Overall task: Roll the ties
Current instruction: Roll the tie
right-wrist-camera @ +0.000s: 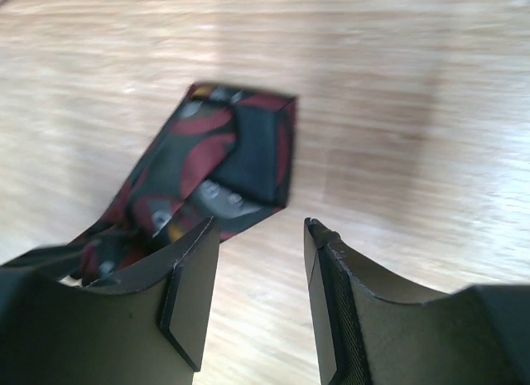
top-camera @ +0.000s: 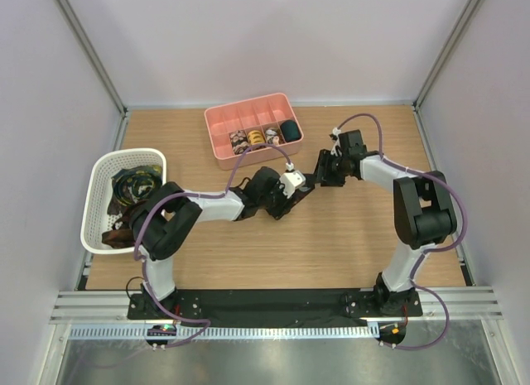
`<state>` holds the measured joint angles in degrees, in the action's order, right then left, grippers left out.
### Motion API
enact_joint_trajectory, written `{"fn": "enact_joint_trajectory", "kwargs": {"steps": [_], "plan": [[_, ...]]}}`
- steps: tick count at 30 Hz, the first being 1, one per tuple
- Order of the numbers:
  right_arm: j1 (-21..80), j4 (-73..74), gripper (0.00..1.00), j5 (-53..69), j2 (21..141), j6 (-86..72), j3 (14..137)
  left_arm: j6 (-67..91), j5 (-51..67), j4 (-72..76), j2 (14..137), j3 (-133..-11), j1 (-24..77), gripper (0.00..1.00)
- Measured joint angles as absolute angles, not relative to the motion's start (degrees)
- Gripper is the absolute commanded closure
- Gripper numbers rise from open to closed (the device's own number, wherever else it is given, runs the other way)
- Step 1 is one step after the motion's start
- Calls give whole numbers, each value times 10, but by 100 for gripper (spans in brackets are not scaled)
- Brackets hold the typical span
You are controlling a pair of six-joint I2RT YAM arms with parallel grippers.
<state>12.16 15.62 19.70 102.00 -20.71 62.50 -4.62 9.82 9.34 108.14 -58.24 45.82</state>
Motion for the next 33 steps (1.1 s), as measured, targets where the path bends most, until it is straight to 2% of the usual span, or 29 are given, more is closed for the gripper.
{"fn": "enact_joint_trajectory", "kwargs": {"steps": [8, 11, 15, 16, 18, 19, 21, 33], "plan": [[172, 188, 46, 95, 1058, -194, 666, -47, 106, 89, 1076, -578, 468, 76], [200, 201, 49, 44, 1073, -187, 683, -48, 110, 86, 1071, -573, 472, 76], [226, 218, 60, -22, 1080, -185, 694, -48, 117, 82, 1065, -568, 474, 76], [228, 218, 69, -34, 1080, -186, 691, -48, 118, 81, 1065, -568, 474, 76], [229, 209, 79, -59, 1075, -191, 679, -48, 118, 81, 1065, -568, 474, 76], [229, 205, 90, -67, 1070, -194, 671, -49, 118, 81, 1065, -568, 475, 76], [228, 196, 98, -76, 1060, -201, 656, -49, 118, 81, 1065, -568, 477, 76], [228, 170, 99, -100, 996, -232, 571, -41, 70, -3, 1075, -615, 500, 76]]}}
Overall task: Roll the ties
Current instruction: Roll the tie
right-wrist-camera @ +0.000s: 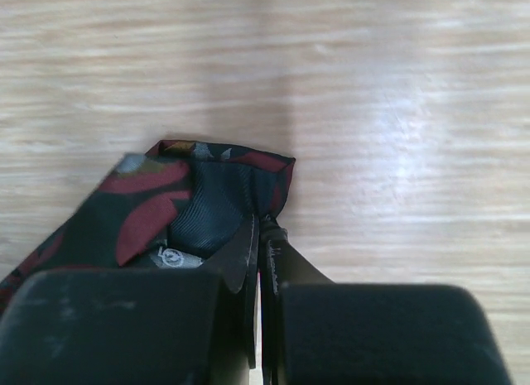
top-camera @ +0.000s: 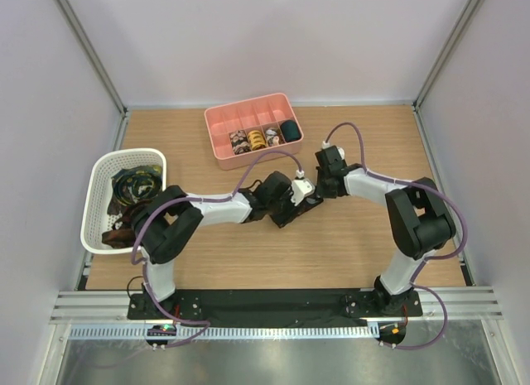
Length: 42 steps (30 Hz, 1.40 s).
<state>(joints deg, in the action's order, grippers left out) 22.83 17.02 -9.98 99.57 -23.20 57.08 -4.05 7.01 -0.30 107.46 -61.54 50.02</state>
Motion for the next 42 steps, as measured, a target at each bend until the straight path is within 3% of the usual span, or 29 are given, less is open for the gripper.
{"fn": "enact_joint_trajectory", "kwargs": {"steps": [2, 6, 12, 19, 25, 32, 42], "plan": [[228, 178, 99, -104, 986, -236, 563, -36, 59, -27, 1082, -634, 504, 76], [228, 203, 71, -113, 966, -240, 551, -31, 47, -68, 1096, -665, 507, 75], [223, 230, 52, -120, 898, -236, 525, -22, 42, -112, 1113, -701, 509, 76], [218, 225, 54, -86, 811, -220, 497, -23, 55, -100, 1109, -692, 507, 77], [253, 201, 53, -43, 634, -212, 389, -23, 66, -103, 1109, -694, 505, 77], [449, 191, 52, -79, 552, -214, 363, -25, 68, -105, 1110, -695, 504, 77], [763, 184, 48, -269, 707, -164, 394, -31, 78, -120, 1114, -706, 502, 78]]}}
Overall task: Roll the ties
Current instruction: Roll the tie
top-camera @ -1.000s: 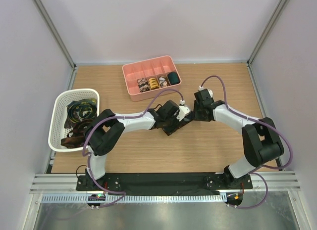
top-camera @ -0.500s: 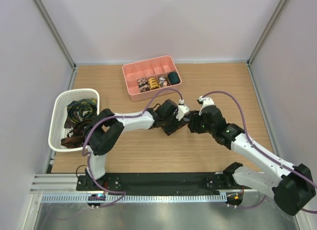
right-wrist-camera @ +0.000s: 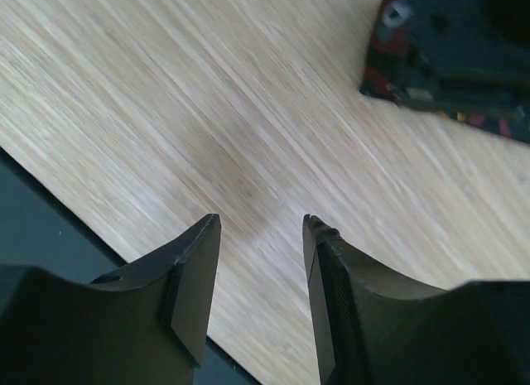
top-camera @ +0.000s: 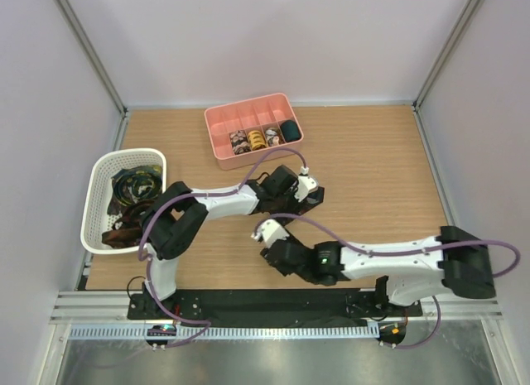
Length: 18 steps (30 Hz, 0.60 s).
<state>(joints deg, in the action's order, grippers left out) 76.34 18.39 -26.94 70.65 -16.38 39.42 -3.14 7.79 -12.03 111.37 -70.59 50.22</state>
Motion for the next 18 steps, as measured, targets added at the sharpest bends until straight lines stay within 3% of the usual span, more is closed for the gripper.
{"fn": "enact_joint_trajectory", "kwargs": {"steps": [5, 11, 13, 18], "plan": [[816, 223, 46, -362, 884, -110, 542, -32, 82, -130, 1117, -714, 502, 78], [822, 301, 34, -469, 1095, -63, 722, -31, 89, -142, 1121, -723, 502, 78], [819, 335, 28, -500, 1150, -54, 761, -30, 92, -149, 1124, -729, 502, 78], [800, 402, 27, -581, 1233, -32, 820, -28, 99, -166, 1127, -739, 502, 78]]}}
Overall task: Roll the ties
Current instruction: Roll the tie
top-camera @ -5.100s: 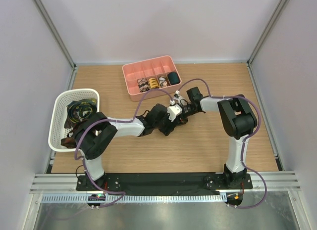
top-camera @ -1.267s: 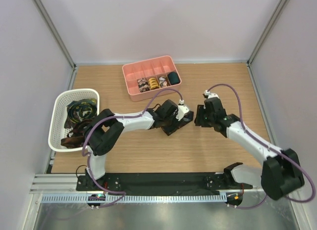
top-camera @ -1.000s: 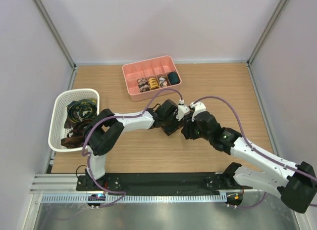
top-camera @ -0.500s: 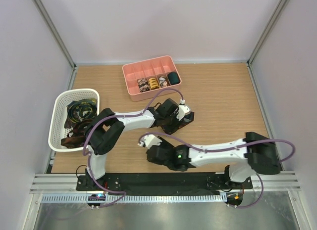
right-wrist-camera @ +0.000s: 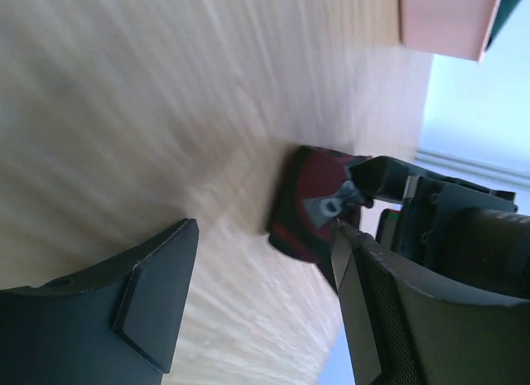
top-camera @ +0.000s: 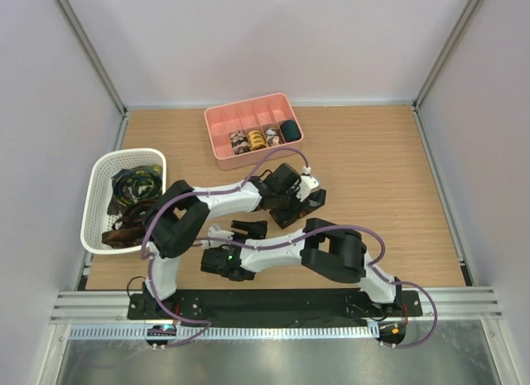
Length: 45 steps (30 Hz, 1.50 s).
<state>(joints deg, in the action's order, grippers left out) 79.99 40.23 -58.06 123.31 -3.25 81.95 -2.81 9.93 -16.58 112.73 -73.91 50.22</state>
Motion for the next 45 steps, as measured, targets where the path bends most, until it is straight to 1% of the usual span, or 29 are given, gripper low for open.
{"fn": "enact_joint_trajectory", "kwargs": {"steps": [1, 3, 9, 19, 27, 28, 30, 32, 36, 37, 38, 39, 44, 45], "plan": [[795, 407, 25, -589, 1239, -28, 824, -26, 102, -170, 1128, -741, 502, 78], [784, 409, 25, -608, 1247, -19, 826, -20, 103, -180, 1132, -749, 502, 78], [766, 408, 26, -637, 1259, 3, 820, -1, 108, -225, 1151, -789, 498, 78], [762, 404, 26, -670, 1256, 17, 776, 3, 115, -247, 1152, -796, 497, 78], [757, 393, 27, -696, 1267, 17, 767, 16, 121, -264, 1158, -808, 496, 78], [756, 393, 27, -701, 1270, 17, 767, 18, 122, -267, 1159, -810, 496, 78], [754, 394, 34, -713, 1276, 10, 767, 23, 123, -274, 1162, -817, 495, 77], [745, 395, 34, -717, 1282, -1, 767, 26, 124, -284, 1165, -822, 495, 78], [734, 400, 39, -727, 1291, -17, 771, 29, 125, -298, 1173, -836, 495, 78], [734, 403, 39, -731, 1294, -22, 773, 30, 125, -301, 1174, -838, 495, 78], [733, 406, 29, -733, 1296, -25, 775, 30, 125, -304, 1175, -841, 495, 77], [733, 411, 26, -740, 1297, -31, 777, 31, 126, -307, 1177, -844, 495, 77], [728, 444, 25, -730, 1298, -51, 793, 50, 134, -323, 1182, -861, 491, 78], [728, 449, 30, -729, 1300, -54, 794, 53, 134, -325, 1184, -863, 491, 78]]}}
